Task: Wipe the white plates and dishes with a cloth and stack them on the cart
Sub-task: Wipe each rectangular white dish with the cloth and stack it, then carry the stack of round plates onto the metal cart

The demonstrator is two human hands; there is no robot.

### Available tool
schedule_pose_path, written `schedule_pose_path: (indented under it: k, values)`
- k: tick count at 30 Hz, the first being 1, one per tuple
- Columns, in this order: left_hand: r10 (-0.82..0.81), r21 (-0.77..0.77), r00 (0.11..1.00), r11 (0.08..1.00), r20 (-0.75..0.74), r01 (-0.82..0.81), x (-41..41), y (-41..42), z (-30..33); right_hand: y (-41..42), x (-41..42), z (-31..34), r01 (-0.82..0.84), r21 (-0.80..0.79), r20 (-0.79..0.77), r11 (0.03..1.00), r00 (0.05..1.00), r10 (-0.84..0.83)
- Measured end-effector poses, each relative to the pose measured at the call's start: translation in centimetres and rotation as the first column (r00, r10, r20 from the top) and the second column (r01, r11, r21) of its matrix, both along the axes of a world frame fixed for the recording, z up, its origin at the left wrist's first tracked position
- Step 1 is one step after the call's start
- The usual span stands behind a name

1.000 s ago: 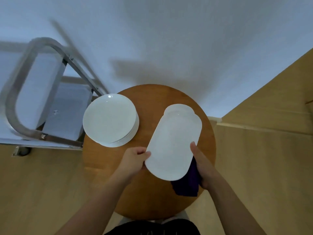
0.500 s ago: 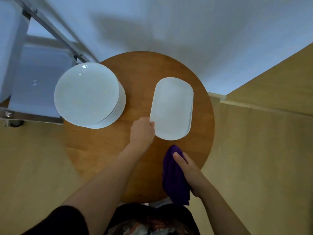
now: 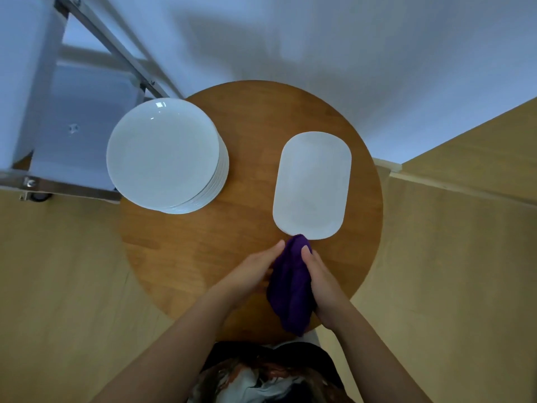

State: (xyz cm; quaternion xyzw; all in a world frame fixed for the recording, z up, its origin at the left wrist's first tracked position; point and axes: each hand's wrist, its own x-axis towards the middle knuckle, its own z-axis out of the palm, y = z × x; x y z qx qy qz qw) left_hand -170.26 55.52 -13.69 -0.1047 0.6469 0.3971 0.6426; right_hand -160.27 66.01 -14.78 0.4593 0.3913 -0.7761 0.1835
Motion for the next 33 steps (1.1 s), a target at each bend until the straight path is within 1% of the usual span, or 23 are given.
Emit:
schedule_pose_path:
  k: [1, 2, 5, 8, 10, 12, 14, 17, 19, 20, 22, 24, 25, 26, 28, 29, 30, 32, 33]
  values:
    - [0.049, 0.001, 0.998, 0.999, 0.040, -0.049, 0.2, -1.0, -0.2, -0.4, -0.3, -0.1, -0.010, 0.003, 0.002, 1.000, 1.000, 0.010]
    - [0.096, -0.018, 0.995, 0.995, 0.033, -0.096, 0.2, -2.0, -0.4, -0.9, -0.7, -0.2, -0.029, 0.013, -0.001, 1.000, 1.000, 0.029]
    - [0.207, -0.101, 0.975, 0.971, -0.080, -0.215, -0.6, -4.3, -0.8, -2.7, -2.3, -0.7, -0.113, 0.077, -0.008, 0.991, 0.993, 0.114]
    - [0.184, -0.203, 0.955, 0.951, -0.234, -0.233, -1.9, -6.5, -0.9, -4.7, -4.6, -1.2, -0.197, 0.215, 0.033, 0.957, 0.980, 0.194]
    - [0.190, -0.234, 0.934, 0.935, -0.303, -0.266, -3.2, -8.2, -0.9, -5.8, -6.3, -1.7, -0.226, 0.286, 0.081, 0.931, 0.974, 0.211]
    - [0.244, -0.223, 0.905, 0.916, -0.350, -0.333, -4.9, -10.1, -0.7, -6.5, -8.0, -2.1, -0.211, 0.305, 0.090, 0.929, 0.977, 0.193]
    - [0.332, -0.196, 0.859, 0.881, -0.391, -0.430, -7.2, -12.0, -0.4, -6.9, -9.6, -2.4, -0.217, 0.332, 0.107, 0.918, 0.975, 0.192]
    - [0.437, -0.120, 0.781, 0.836, -0.447, -0.536, -10.7, -14.8, -0.2, -7.4, -11.8, -2.9, -0.245, 0.407, 0.141, 0.880, 0.969, 0.204]
    - [0.450, -0.077, 0.754, 0.834, -0.480, -0.547, -13.0, -16.1, -0.4, -7.8, -12.9, -3.3, -0.263, 0.484, 0.183, 0.834, 0.963, 0.197]
    - [0.452, -0.056, 0.742, 0.835, -0.496, -0.547, -14.1, -16.5, -0.5, -8.2, -13.4, -3.4, -0.288, 0.533, 0.220, 0.795, 0.955, 0.199]
    - [0.452, -0.023, 0.717, 0.838, -0.530, -0.545, -16.0, -17.2, -0.9, -9.1, -14.3, -3.5, -0.395, 0.609, 0.341, 0.688, 0.913, 0.223]
    - [0.439, 0.006, 0.711, 0.853, -0.548, -0.522, -18.0, -17.7, -1.3, -9.7, -15.6, -3.3, -0.521, 0.607, 0.490, 0.600, 0.840, 0.234]
    - [0.428, 0.018, 0.720, 0.865, -0.546, -0.501, -19.1, -17.8, -1.5, -9.7, -16.4, -3.1, -0.559, 0.597, 0.544, 0.575, 0.809, 0.222]
    - [0.405, 0.029, 0.736, 0.885, -0.542, -0.465, -20.1, -17.8, -1.8, -9.4, -17.3, -2.9, -0.559, 0.612, 0.561, 0.559, 0.806, 0.191]
    - [0.339, 0.047, 0.783, 0.928, -0.522, -0.371, -22.0, -17.4, -2.4, -8.3, -19.3, -2.6, -0.446, 0.704, 0.485, 0.553, 0.870, 0.084]
    - [0.325, 0.063, 0.801, 0.938, -0.503, -0.341, -22.7, -17.1, -2.5, -7.7, -20.4, -2.3, -0.333, 0.752, 0.397, 0.569, 0.918, 0.012]
    - [0.324, 0.087, 0.814, 0.942, -0.483, -0.323, -23.4, -16.8, -2.7, -7.3, -21.6, -1.8, -0.191, 0.767, 0.296, 0.612, 0.952, -0.074]
    - [0.322, 0.153, 0.836, 0.947, -0.445, -0.283, -24.7, -16.0, -2.9, -6.8, -23.6, -0.7, 0.080, 0.685, 0.109, 0.724, 0.971, -0.211]
    - [0.314, 0.182, 0.852, 0.948, -0.419, -0.260, -25.3, -15.7, -3.0, -6.6, -24.4, -0.5, 0.136, 0.622, 0.047, 0.771, 0.977, -0.210]
